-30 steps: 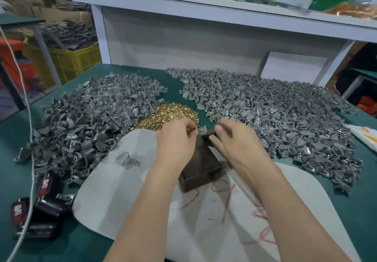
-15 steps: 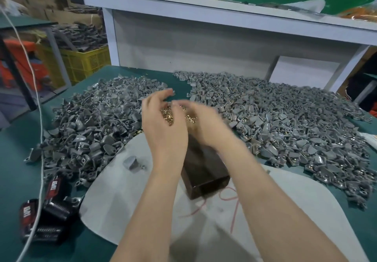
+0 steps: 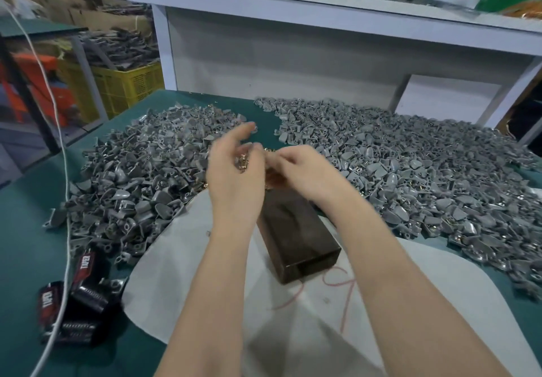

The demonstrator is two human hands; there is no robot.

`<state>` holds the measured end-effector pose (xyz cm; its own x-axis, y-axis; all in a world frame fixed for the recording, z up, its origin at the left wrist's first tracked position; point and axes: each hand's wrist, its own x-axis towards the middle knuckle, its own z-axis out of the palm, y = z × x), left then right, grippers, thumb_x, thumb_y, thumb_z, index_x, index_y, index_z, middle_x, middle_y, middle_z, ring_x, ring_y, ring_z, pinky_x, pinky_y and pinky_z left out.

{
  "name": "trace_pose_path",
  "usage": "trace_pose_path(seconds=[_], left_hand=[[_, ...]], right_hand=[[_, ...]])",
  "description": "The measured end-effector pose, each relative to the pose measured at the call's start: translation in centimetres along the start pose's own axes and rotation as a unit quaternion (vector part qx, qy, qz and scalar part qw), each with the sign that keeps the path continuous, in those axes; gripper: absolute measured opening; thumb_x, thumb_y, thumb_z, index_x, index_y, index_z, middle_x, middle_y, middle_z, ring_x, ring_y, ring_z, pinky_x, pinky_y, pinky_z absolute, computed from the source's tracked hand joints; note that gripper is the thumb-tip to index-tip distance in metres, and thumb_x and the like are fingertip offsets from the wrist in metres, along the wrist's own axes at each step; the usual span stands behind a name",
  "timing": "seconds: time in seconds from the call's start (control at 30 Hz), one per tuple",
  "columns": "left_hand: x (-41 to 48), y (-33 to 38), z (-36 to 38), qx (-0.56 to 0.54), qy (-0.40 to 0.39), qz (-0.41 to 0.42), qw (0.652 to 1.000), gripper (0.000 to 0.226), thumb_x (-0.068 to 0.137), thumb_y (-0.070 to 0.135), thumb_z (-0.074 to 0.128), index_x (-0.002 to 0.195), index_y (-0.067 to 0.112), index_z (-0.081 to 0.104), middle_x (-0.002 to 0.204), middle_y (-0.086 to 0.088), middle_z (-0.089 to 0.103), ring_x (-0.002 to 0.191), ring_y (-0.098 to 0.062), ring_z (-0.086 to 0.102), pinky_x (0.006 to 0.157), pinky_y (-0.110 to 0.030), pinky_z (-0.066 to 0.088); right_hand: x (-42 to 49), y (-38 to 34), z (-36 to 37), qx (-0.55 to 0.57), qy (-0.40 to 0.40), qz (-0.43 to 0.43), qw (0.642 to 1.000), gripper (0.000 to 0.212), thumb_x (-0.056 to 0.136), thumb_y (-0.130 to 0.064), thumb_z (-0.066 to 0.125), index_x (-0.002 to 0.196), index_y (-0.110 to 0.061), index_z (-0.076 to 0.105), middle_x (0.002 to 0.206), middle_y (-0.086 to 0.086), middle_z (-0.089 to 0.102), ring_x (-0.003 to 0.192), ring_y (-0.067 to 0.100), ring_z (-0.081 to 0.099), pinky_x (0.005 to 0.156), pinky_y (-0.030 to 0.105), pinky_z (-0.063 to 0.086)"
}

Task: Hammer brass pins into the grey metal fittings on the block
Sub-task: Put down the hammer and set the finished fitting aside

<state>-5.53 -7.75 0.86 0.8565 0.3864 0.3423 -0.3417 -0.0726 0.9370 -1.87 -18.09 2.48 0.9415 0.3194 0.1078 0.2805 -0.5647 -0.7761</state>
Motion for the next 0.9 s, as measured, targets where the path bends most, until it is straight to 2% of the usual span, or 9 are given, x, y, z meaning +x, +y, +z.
trace_pose_path(seconds=[0.1, 0.23, 0.4, 0.57, 0.67, 0.7, 0.77, 0.83, 0.9], left_hand=[[-0.4, -0.5, 0.7, -0.006, -0.146, -0.01, 0.989, 0.023, 0.09, -0.001, 0.057, 0.1, 0.019, 0.065, 0.096, 0.007, 0.067, 0.086, 0.001, 0.061, 0.08, -0.007, 0.046], [-0.9, -1.0, 1.4, 0.019, -0.223, 0.004, 0.975, 0.022, 0.088, -0.002, 0.06, 0.099, 0.016, 0.066, 0.094, 0.008, 0.068, 0.086, 0.0, 0.063, 0.08, -0.008, 0.046], [-1.2, -1.3, 2.0, 0.042, -0.233, 0.006, 0.972, 0.02, 0.083, 0.009, 0.07, 0.1, 0.019, 0.066, 0.099, 0.004, 0.07, 0.093, -0.009, 0.066, 0.087, -0.021, 0.049], [-1.2, -1.4, 2.1, 0.028, -0.207, 0.002, 0.978, 0.015, 0.085, 0.006, 0.068, 0.098, 0.014, 0.067, 0.101, -0.006, 0.07, 0.093, -0.017, 0.067, 0.087, -0.028, 0.053], [-0.5, -1.7, 1.6, 0.022, -0.104, -0.019, 0.994, 0.014, 0.09, 0.007, 0.061, 0.094, 0.017, 0.069, 0.099, -0.002, 0.069, 0.082, 0.0, 0.063, 0.078, -0.016, 0.049], [-0.3, -1.8, 1.4, 0.009, -0.058, -0.035, 0.998, 0.014, 0.091, 0.007, 0.06, 0.093, 0.018, 0.069, 0.093, 0.001, 0.069, 0.076, 0.005, 0.062, 0.074, -0.012, 0.047], [0.1, -1.8, 1.0, -0.066, 0.019, -0.077, 0.995, 0.015, 0.093, 0.006, 0.056, 0.095, 0.017, 0.067, 0.092, 0.001, 0.069, 0.085, 0.0, 0.065, 0.08, -0.013, 0.05], [0.4, -1.7, 0.7, -0.177, 0.069, -0.12, 0.975, 0.014, 0.095, 0.002, 0.052, 0.1, 0.01, 0.063, 0.092, -0.002, 0.068, 0.09, -0.01, 0.067, 0.083, -0.016, 0.052], [0.5, -1.5, 0.6, -0.245, 0.099, -0.142, 0.954, 0.014, 0.094, -0.002, 0.052, 0.104, 0.004, 0.06, 0.089, -0.004, 0.067, 0.085, -0.011, 0.068, 0.079, -0.015, 0.053]], right_hand=[[-1.7, 1.9, -2.8, 0.124, -0.003, 0.045, 0.991, 0.038, 0.099, -0.022, 0.045, 0.105, 0.013, 0.06, 0.084, 0.016, 0.064, 0.07, 0.018, 0.061, 0.071, 0.027, 0.053], [-2.8, 3.6, -3.8, 0.173, -0.009, 0.083, 0.981, 0.04, 0.1, -0.022, 0.044, 0.109, 0.015, 0.056, 0.072, 0.005, 0.06, 0.064, 0.013, 0.058, 0.06, 0.019, 0.05], [-3.5, 4.3, -3.4, 0.245, 0.036, 0.11, 0.963, 0.027, 0.097, -0.018, 0.05, 0.101, 0.006, 0.06, 0.067, 0.003, 0.057, 0.059, 0.012, 0.054, 0.052, 0.017, 0.046], [-3.0, 4.1, -2.5, 0.384, 0.034, 0.127, 0.914, 0.01, 0.094, -0.009, 0.054, 0.086, -0.007, 0.059, 0.076, 0.007, 0.062, 0.069, 0.016, 0.062, 0.066, 0.025, 0.054], [-2.0, 4.2, -2.4, 0.286, 0.068, 0.116, 0.949, 0.014, 0.092, -0.014, 0.057, 0.08, -0.011, 0.063, 0.073, 0.002, 0.066, 0.068, 0.013, 0.061, 0.068, 0.028, 0.055], [-1.5, 4.3, -2.3, 0.208, 0.102, 0.114, 0.966, 0.015, 0.091, -0.015, 0.059, 0.077, -0.014, 0.064, 0.072, 0.0, 0.066, 0.068, 0.012, 0.06, 0.07, 0.031, 0.054], [-0.1, 4.5, -1.9, 0.015, 0.157, 0.105, 0.982, 0.012, 0.087, -0.018, 0.063, 0.075, -0.018, 0.066, 0.074, -0.004, 0.065, 0.073, 0.013, 0.059, 0.076, 0.033, 0.051], [1.6, 4.5, -0.8, -0.149, 0.131, 0.102, 0.975, 0.012, 0.084, -0.025, 0.066, 0.082, -0.014, 0.071, 0.081, -0.003, 0.067, 0.078, 0.016, 0.061, 0.072, 0.027, 0.046], [3.7, 4.6, 0.8, -0.229, 0.076, 0.133, 0.961, 0.022, 0.082, -0.028, 0.067, 0.093, -0.009, 0.071, 0.094, 0.005, 0.07, 0.086, 0.022, 0.064, 0.071, 0.026, 0.046]])
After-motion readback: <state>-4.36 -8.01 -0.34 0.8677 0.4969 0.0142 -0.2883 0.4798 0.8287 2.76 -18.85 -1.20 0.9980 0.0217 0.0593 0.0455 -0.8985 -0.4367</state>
